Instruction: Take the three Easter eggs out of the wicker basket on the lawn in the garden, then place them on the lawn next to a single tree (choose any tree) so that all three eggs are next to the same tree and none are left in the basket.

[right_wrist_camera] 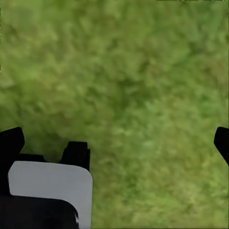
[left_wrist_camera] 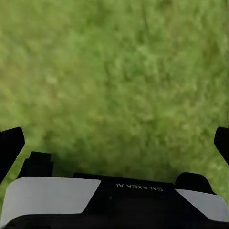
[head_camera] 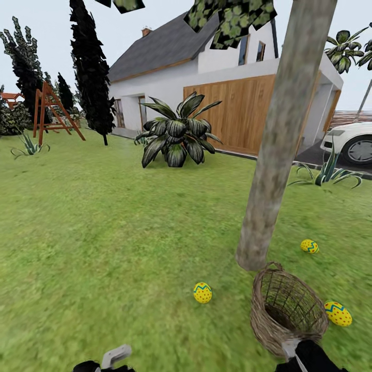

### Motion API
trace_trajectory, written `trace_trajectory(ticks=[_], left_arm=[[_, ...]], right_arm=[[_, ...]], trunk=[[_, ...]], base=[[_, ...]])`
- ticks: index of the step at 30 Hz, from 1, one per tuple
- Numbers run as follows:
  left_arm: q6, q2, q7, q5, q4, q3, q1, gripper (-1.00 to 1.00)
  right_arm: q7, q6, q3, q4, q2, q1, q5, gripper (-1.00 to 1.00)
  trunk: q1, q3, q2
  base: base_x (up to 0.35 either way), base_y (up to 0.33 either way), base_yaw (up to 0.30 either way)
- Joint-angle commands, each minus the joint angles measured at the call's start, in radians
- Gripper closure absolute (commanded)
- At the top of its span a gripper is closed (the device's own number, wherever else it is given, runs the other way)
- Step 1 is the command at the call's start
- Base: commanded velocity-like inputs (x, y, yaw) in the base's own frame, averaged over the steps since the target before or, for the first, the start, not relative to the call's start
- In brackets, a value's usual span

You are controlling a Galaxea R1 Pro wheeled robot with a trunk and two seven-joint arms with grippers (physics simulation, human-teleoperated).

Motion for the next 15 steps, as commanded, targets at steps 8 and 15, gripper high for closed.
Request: trace_trajectory(ticks=[8,15], left_arm=[[-0.008,0.019,-0.005,-0.002,0.239,0.006,-0.001,-1.00],[-0.189,0.063,-0.006,0.000,0.524,0.006,-0.001,-1.00]], right_arm=[[-0.002,-0.117,0.006,0.185,0.035,0.000,0.015,-1.00],[-0.121,-0.268,0.008,0.384,0.068,0.000,0.013,-1.00]], trunk=[[-0.031,0.024,0.056],[-0.058,0.046,0.105]], base=[[0.000,0.000,0.000],[0.000,0.000,0.000]])
